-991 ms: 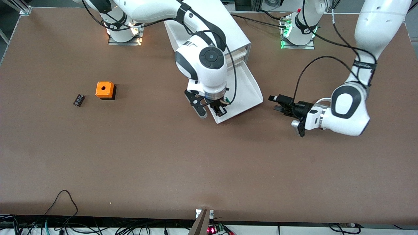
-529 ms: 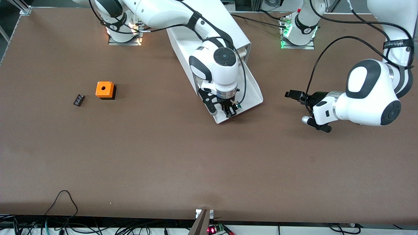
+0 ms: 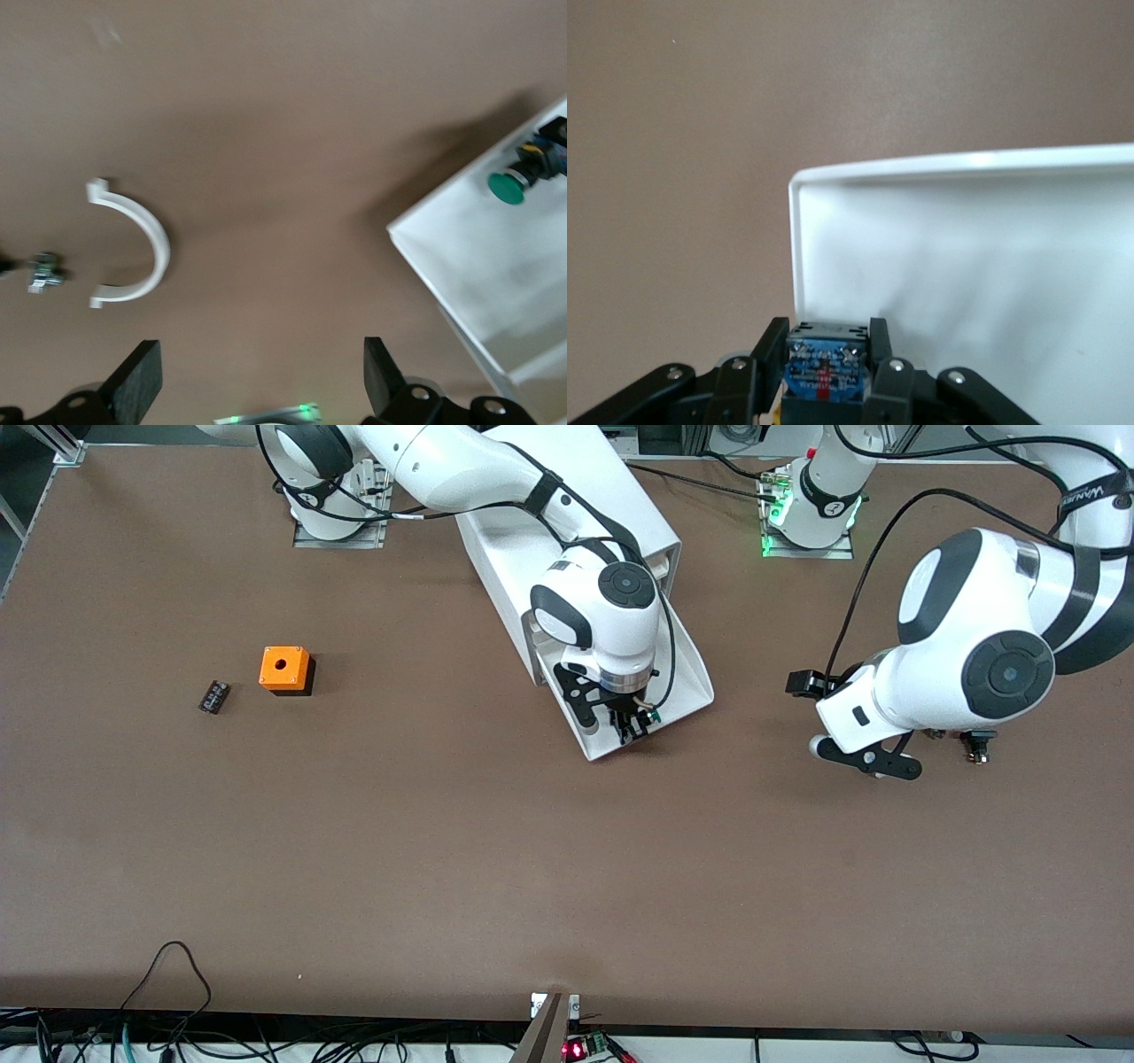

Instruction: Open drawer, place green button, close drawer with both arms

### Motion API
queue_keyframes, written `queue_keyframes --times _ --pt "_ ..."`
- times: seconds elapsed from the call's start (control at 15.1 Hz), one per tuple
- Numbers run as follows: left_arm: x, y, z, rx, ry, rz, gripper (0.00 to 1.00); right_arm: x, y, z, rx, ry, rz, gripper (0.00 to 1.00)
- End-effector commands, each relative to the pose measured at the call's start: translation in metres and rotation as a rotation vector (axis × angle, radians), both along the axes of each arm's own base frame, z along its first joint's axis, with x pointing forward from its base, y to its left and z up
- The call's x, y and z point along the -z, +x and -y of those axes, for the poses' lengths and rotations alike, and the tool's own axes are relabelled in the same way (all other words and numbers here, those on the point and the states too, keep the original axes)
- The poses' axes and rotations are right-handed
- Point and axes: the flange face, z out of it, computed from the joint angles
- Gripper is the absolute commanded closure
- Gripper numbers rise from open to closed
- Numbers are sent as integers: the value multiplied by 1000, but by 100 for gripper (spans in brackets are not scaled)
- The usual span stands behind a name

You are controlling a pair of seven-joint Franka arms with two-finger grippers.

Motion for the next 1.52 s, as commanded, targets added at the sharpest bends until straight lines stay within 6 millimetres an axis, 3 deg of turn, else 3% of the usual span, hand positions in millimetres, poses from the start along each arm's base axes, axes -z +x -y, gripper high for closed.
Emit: queue_keyframes --times 0.0,0.07,0.13,0.2,0.26,0.33,0.59,0.66,0.93,1.12,1.26,1.45 --pt "-13 20 5 0 22 60 0 -3 -5 -8 42 2 30 100" --pt "-12 21 4 0 15 60 0 -2 -5 -7 45 1 32 100" --pt "-11 22 4 -13 17 62 0 -2 -5 -7 43 2 32 74" --pt "-6 23 5 -22 19 62 0 -2 -4 -7 44 3 33 54" --pt "0 25 7 -53 20 68 0 -3 -4 -7 44 4 34 9" --pt "8 28 11 -111 4 71 0 -4 -2 -6 42 5 37 0" --pt "36 23 34 -296 -10 72 0 -21 14 6 14 -8 63 0" --pt "43 22 39 -329 -1 78 0 -40 22 10 -5 -1 74 0" --pt "77 16 59 -457 5 130 0 -83 56 46 -197 -49 49 0" --pt "116 6 70 -515 -17 186 0 -117 84 88 -369 -60 -7 0" --pt "141 -9 92 -554 -23 211 0 -138 99 119 -526 -95 -37 0" --pt "176 -33 124 -611 -56 274 0 -166 134 186 -667 -74 -87 0"
